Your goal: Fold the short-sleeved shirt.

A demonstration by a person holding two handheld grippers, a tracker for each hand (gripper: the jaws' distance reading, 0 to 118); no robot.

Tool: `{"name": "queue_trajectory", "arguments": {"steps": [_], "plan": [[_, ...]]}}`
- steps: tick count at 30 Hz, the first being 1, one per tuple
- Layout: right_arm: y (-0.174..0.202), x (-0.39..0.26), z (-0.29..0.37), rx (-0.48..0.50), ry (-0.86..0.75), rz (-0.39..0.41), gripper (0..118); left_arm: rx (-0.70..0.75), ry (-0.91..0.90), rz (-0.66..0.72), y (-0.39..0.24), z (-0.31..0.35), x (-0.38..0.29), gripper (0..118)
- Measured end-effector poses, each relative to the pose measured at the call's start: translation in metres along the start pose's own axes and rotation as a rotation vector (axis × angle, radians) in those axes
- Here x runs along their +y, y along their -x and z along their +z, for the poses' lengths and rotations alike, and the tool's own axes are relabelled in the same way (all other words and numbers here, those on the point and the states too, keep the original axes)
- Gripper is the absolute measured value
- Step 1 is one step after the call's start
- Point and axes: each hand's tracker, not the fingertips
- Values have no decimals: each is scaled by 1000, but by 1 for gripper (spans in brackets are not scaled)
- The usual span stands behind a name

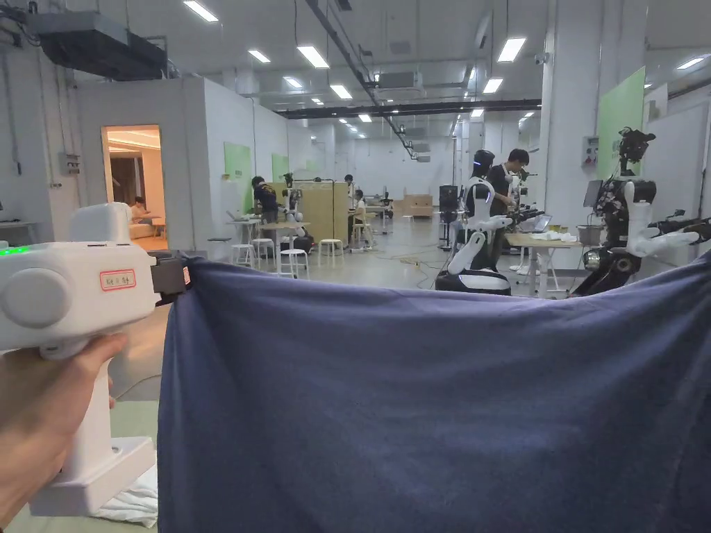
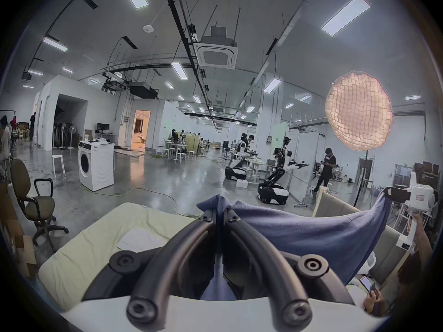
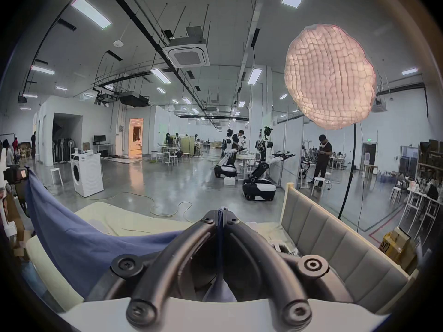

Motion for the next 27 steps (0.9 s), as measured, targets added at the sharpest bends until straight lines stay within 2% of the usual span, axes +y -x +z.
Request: {"name": "queue_trajectory", "arguments": {"steps": [3,11,19,23,27], "plan": [[9,9,-21,-46,-26,19,3,26,11,-18,0,-31,10,6],[24,27,-85,-90,-32,59,3,73,17,-55,12,-114,12,6],[37,37,-141,-116,-19,48,3,107,38,-65,10,-160,8,6],[40,30,-161,-127,-11,57,3,115,48,-46,11,-172,1,6],[41,-2,-178,-120,38,51,3,117,109,-27,19,-187,-35,6]]}}
